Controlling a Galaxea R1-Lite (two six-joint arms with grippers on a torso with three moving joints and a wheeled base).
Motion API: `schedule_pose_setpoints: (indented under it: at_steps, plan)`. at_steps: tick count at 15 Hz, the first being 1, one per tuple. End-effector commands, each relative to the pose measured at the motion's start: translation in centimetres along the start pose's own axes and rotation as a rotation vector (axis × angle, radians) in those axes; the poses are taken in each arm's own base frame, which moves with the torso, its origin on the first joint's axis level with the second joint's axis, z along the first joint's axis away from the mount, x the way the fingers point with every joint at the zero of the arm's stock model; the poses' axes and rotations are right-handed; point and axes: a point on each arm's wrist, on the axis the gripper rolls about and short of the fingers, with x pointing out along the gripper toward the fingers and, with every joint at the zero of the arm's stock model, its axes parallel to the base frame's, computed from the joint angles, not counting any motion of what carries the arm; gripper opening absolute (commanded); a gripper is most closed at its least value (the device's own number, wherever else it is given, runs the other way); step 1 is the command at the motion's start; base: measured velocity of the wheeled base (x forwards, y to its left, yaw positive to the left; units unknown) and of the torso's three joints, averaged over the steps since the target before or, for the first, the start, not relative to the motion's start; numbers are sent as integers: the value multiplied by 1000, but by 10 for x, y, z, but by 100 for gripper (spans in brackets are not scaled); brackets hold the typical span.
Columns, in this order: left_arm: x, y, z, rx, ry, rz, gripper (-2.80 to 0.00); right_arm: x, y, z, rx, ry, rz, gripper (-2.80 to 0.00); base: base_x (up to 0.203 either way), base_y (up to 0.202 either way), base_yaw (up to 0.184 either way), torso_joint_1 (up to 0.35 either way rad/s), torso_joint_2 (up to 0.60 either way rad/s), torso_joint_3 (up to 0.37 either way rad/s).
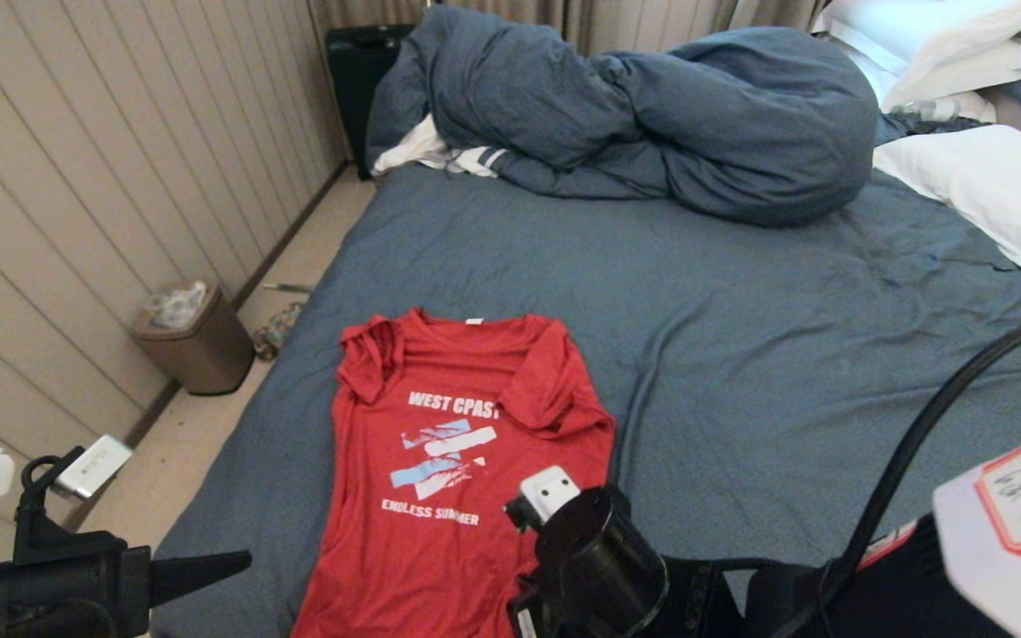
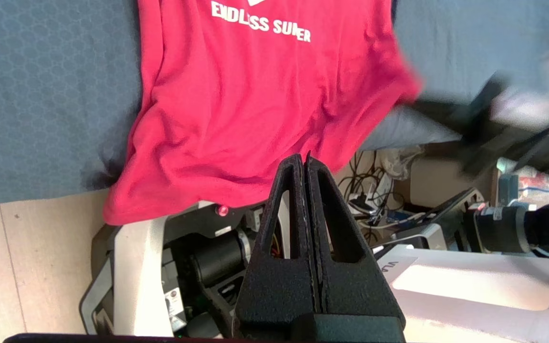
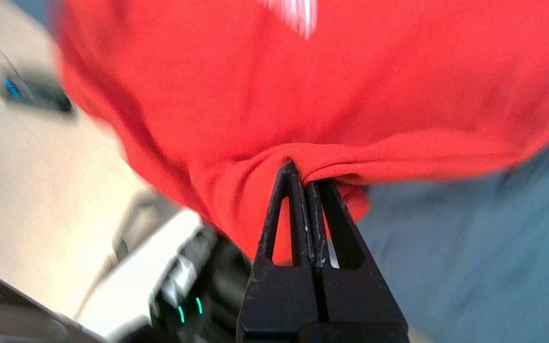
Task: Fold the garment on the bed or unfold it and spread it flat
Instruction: Fold the red T-shirt
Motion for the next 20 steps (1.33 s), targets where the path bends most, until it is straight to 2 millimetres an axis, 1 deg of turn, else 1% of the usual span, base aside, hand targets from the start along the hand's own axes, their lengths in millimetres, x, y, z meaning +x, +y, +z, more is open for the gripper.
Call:
schedule_pose_setpoints:
  at_steps: [1, 3, 5, 8, 12, 13, 14, 16, 18, 20]
  plan:
    - [0, 0, 0, 3, -3, -4, -280, -12, -4, 30, 38, -106, 11, -280, 0, 0, 0, 0, 0, 0]
    - [-2, -1, 0, 8, -9, -2, -280, -14, -20, 58, 66, -184, -22, -280, 0, 0, 0, 0, 0, 0]
    - [-3, -3, 3, 18, -18, -1, -280, -14, -34, 76, 89, -220, -56, -280, 0, 0, 0, 0, 0, 0]
    - [1, -1, 10, 12, -9, -1, -280, -11, -51, 103, 130, -273, -92, -280, 0, 0, 0, 0, 0, 0]
    - [4, -3, 36, 24, -17, -5, -280, 2, -70, 145, 167, -319, -143, -280, 0, 0, 0, 0, 0, 0]
    - [7, -4, 43, 21, -2, -11, -280, 7, -78, 156, 179, -322, -162, -280, 0, 0, 0, 0, 0, 0]
    - [14, -3, 50, 14, 24, -17, -280, 16, -86, 164, 190, -318, -183, -280, 0, 0, 0, 0, 0, 0]
    - [33, -3, 61, 19, 79, -3, -280, 35, -100, 173, 204, -302, -217, -280, 0, 0, 0, 0, 0, 0]
    - [55, -4, 67, 59, 129, 19, -280, 43, -107, 180, 209, -301, -233, -280, 0, 0, 0, 0, 0, 0]
    - [75, -7, 68, 133, 176, 28, -280, 49, -109, 182, 204, -294, -239, -280, 0, 0, 0, 0, 0, 0]
